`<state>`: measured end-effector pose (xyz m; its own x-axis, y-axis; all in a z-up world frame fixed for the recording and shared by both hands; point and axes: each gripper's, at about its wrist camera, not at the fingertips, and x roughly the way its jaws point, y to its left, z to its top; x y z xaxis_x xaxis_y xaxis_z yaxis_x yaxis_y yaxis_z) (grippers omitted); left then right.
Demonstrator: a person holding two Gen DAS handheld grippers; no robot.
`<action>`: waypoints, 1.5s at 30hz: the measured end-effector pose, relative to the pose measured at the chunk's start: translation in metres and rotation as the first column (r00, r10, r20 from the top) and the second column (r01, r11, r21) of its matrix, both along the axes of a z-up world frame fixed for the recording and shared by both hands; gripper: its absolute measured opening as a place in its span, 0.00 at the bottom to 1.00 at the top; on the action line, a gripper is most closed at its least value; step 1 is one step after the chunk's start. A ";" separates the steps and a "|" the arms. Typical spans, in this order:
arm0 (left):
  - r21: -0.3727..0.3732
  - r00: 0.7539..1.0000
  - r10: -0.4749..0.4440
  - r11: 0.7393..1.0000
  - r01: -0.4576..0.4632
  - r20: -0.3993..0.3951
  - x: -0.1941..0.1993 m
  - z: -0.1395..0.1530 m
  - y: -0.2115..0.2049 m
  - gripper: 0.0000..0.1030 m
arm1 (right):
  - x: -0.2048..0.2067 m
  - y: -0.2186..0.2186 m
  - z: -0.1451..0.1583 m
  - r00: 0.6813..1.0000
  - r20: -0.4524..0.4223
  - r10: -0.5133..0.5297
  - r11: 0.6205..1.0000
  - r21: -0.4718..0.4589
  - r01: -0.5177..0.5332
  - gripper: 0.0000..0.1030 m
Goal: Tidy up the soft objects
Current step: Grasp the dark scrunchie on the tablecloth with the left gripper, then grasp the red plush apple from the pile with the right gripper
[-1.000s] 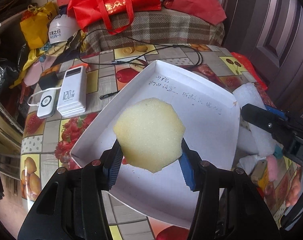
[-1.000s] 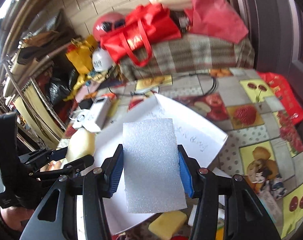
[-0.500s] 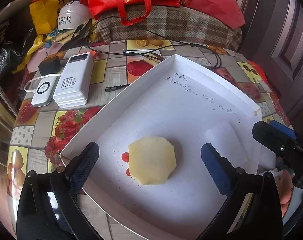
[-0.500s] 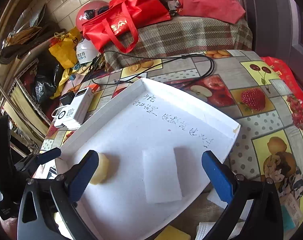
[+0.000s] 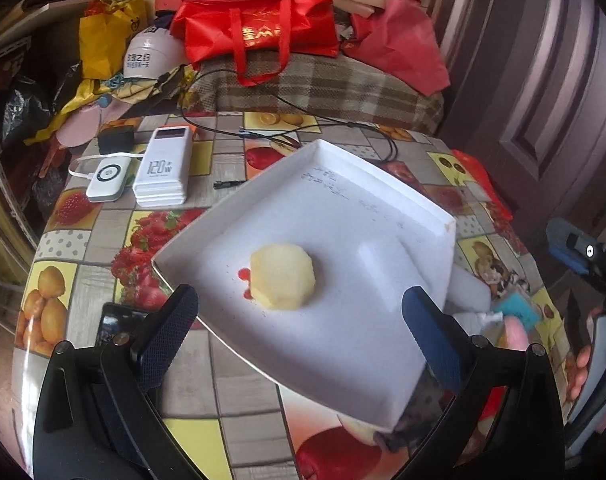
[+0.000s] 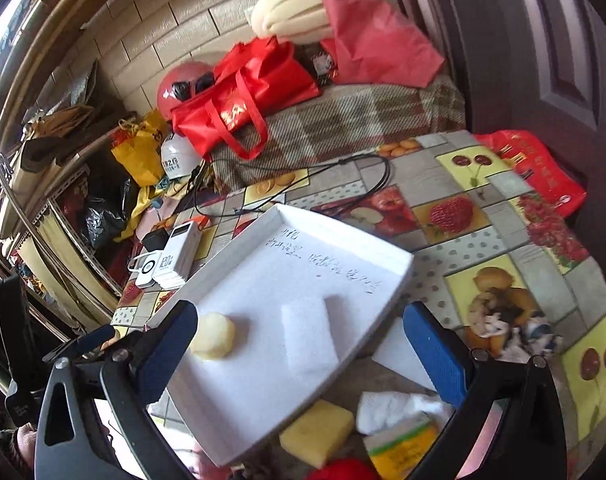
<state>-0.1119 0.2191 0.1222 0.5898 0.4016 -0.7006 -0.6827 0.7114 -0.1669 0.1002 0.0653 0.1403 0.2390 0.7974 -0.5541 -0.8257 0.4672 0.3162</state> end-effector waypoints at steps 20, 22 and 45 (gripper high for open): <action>0.106 0.840 -0.474 0.851 0.514 -0.265 0.046 -0.068 -0.135 0.61 | -0.009 -0.140 -0.068 0.993 -0.009 -0.121 0.978 -0.172 0.117 1.00; 0.081 0.818 -0.491 0.841 0.535 -0.300 0.053 -0.075 -0.135 0.22 | -0.010 -0.144 -0.065 0.993 0.007 -0.115 0.979 -0.170 0.115 1.00; -0.084 0.958 -0.279 0.958 0.274 -0.069 -0.036 -0.032 -0.104 0.15 | -0.082 -0.034 -0.106 0.914 0.242 0.324 0.889 -0.409 -0.206 0.54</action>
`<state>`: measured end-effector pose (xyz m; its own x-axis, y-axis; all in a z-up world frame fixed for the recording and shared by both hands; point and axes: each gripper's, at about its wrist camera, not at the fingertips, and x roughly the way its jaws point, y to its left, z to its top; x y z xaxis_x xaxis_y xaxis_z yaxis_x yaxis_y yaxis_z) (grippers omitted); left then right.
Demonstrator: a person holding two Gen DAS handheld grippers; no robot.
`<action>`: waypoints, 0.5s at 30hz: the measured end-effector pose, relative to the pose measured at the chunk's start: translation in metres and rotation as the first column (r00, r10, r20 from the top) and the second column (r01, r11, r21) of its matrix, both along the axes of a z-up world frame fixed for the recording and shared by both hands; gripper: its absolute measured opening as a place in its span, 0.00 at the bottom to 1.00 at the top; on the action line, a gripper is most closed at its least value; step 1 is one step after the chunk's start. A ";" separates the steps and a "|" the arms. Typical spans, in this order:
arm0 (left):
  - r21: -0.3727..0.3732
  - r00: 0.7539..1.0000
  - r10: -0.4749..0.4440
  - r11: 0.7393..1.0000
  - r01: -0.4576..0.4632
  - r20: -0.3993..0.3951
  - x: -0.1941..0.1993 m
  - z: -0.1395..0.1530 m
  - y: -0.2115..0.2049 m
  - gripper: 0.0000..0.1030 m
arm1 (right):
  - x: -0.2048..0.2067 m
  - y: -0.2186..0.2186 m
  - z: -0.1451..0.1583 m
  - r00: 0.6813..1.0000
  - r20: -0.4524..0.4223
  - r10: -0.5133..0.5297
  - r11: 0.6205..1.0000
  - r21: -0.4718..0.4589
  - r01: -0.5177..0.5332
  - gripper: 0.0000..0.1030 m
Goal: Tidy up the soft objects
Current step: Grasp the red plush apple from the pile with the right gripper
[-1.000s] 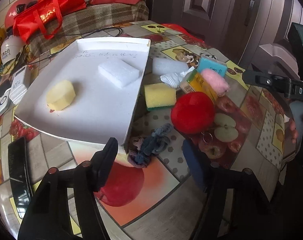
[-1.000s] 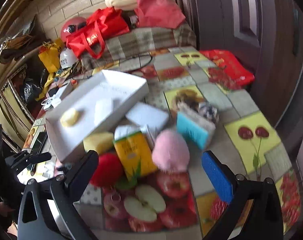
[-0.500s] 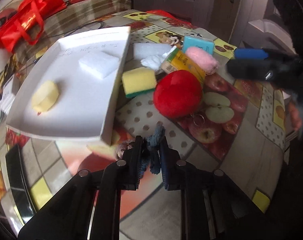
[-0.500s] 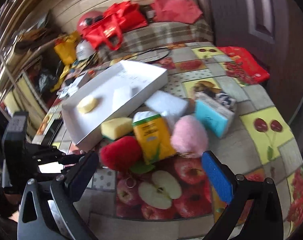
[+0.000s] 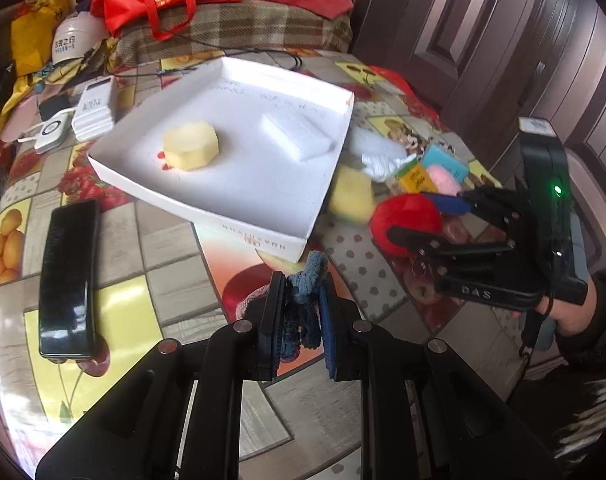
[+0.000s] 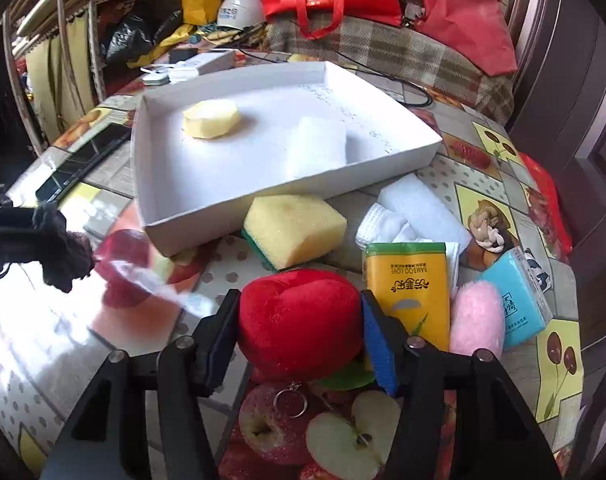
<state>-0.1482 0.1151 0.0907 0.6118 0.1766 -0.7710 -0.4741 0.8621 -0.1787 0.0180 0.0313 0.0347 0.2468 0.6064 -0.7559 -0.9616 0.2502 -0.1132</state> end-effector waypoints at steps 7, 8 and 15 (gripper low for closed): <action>0.080 0.999 0.004 0.997 -0.008 0.049 0.009 0.043 0.002 0.15 | 0.005 -0.044 0.056 0.995 -0.103 -0.015 0.980 0.193 0.035 0.54; 0.094 0.998 0.004 0.996 -0.010 0.060 0.014 0.054 0.004 0.15 | 0.007 -0.047 0.064 0.993 -0.113 -0.025 0.975 0.218 0.050 0.54; 0.140 0.989 0.053 0.987 -0.073 0.139 0.021 0.096 0.007 0.15 | 0.020 -0.077 0.124 0.982 -0.154 -0.109 0.903 0.399 0.163 0.54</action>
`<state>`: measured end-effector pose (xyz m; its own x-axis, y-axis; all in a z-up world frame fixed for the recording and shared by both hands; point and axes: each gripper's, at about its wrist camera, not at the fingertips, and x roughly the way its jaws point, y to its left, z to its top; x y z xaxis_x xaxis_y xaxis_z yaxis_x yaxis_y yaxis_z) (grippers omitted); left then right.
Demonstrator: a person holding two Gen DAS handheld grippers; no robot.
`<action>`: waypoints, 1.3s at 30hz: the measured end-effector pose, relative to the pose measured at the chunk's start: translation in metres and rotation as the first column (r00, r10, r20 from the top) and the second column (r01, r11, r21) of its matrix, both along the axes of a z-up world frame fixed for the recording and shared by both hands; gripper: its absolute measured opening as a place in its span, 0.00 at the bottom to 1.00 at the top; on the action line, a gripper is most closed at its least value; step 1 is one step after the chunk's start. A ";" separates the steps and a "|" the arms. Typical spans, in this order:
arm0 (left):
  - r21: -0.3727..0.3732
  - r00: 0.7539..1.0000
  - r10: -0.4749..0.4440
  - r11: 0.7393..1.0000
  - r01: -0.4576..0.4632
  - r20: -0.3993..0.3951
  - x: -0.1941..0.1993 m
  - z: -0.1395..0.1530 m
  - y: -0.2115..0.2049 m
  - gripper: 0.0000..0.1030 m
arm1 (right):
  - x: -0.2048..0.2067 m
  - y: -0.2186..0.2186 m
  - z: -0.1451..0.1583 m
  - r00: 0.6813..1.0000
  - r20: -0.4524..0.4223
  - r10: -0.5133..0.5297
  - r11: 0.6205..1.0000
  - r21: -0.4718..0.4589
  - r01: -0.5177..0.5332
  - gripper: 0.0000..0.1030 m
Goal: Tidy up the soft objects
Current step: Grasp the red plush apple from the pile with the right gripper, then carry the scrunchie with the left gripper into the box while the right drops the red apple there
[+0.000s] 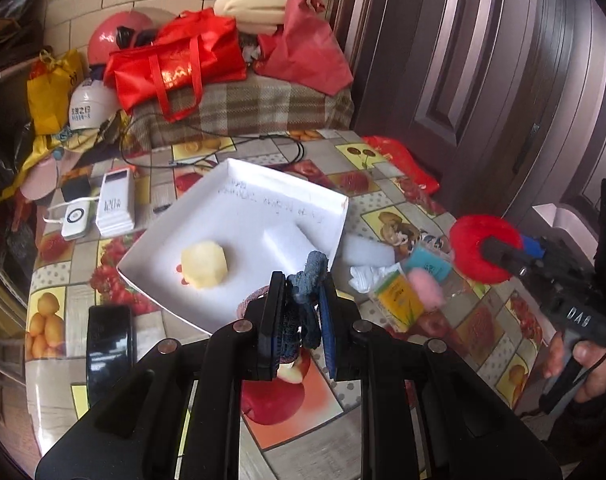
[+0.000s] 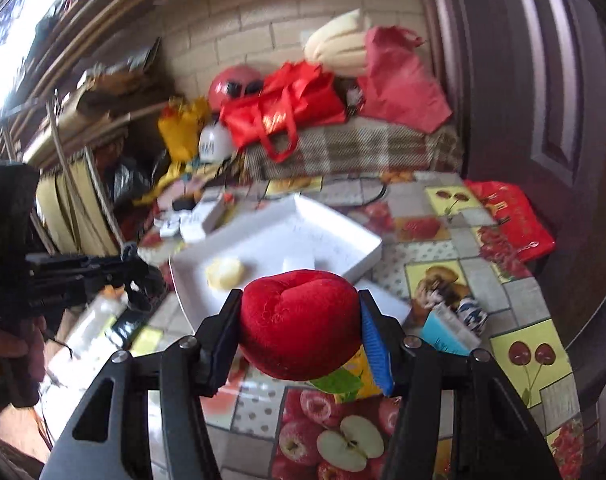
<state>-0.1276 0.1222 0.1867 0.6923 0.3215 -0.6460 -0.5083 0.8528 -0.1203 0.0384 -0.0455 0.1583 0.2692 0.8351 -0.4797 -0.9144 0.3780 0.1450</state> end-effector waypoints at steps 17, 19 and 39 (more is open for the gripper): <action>-0.003 0.998 0.041 0.999 -0.042 -0.039 -0.005 -0.016 0.002 0.15 | 0.007 -0.009 0.011 0.998 -0.032 -0.053 0.998 0.040 0.054 0.54; -0.003 0.998 0.048 0.999 -0.048 -0.039 -0.006 -0.016 0.004 0.15 | 0.007 -0.009 0.011 0.998 -0.034 -0.055 0.998 0.040 0.056 0.54; -0.011 0.997 0.062 0.998 -0.063 -0.045 -0.007 -0.020 0.015 0.15 | 0.006 -0.005 0.005 0.998 -0.039 -0.046 0.999 0.028 0.047 0.54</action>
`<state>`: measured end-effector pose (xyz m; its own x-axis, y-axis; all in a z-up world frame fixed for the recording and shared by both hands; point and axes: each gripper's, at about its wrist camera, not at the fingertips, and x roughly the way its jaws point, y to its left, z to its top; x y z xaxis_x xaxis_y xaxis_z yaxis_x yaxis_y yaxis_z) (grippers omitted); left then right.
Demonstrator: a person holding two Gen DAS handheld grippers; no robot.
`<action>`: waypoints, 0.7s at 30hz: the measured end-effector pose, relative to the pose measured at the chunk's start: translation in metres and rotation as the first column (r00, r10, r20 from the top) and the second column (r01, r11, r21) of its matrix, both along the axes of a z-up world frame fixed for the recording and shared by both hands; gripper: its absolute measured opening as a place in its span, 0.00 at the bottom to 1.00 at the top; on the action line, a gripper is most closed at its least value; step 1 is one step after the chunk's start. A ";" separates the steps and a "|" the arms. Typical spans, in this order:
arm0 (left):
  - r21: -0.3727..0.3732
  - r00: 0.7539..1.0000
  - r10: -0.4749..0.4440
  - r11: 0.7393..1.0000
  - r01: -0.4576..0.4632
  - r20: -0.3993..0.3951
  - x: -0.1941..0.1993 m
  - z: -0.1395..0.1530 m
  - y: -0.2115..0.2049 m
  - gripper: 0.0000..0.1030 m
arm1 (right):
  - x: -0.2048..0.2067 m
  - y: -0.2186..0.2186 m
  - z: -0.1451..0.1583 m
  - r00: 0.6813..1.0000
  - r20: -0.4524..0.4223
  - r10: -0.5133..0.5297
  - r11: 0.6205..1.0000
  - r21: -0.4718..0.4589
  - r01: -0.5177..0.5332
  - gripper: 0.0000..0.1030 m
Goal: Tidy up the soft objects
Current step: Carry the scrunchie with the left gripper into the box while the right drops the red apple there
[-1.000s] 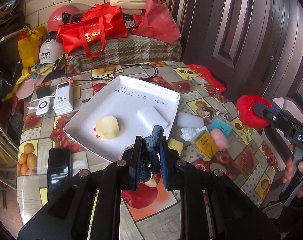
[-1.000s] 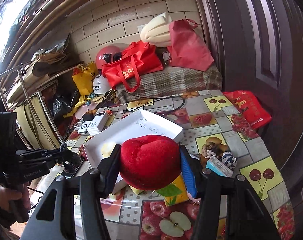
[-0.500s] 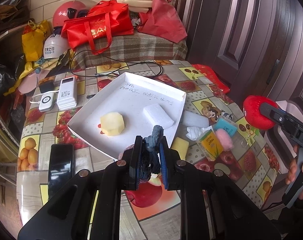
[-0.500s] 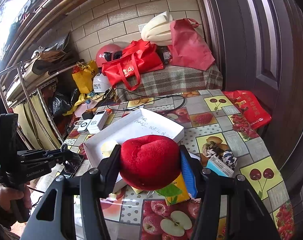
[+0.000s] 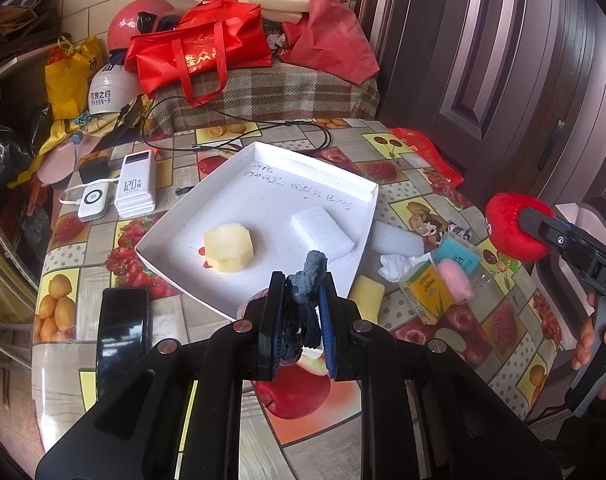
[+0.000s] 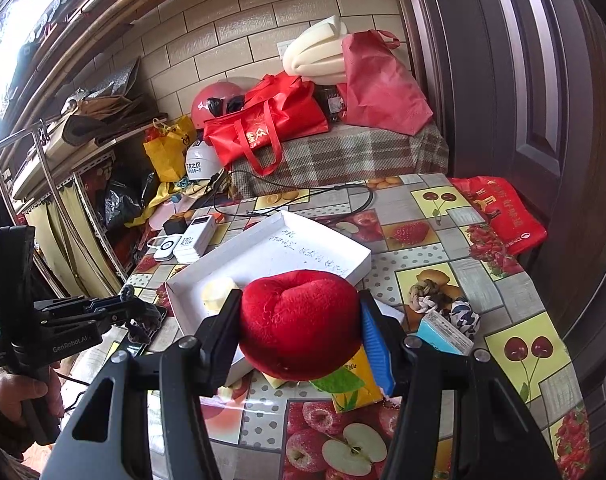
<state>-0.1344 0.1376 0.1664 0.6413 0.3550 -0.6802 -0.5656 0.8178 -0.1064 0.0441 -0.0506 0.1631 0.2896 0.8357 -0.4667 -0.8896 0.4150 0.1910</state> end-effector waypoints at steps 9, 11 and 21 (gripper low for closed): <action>-0.011 1.000 0.012 1.000 -0.012 -0.005 0.004 -0.007 0.010 0.15 | 0.005 0.014 -0.002 1.000 -0.003 0.019 1.000 -0.019 -0.020 0.54; -0.010 1.000 0.019 1.000 -0.019 0.000 0.004 -0.007 0.012 0.15 | 0.006 0.018 -0.001 1.000 -0.001 0.026 0.999 -0.021 -0.027 0.54; 0.011 0.999 0.041 0.999 -0.041 0.023 0.023 0.007 0.051 0.15 | 0.014 0.054 0.004 0.998 0.009 0.057 0.998 -0.037 -0.057 0.54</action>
<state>-0.1113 0.1891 0.1735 0.6414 0.3888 -0.6614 -0.5962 0.7952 -0.1107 0.0585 0.0038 0.1674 0.2472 0.8334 -0.4942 -0.9138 0.3701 0.1672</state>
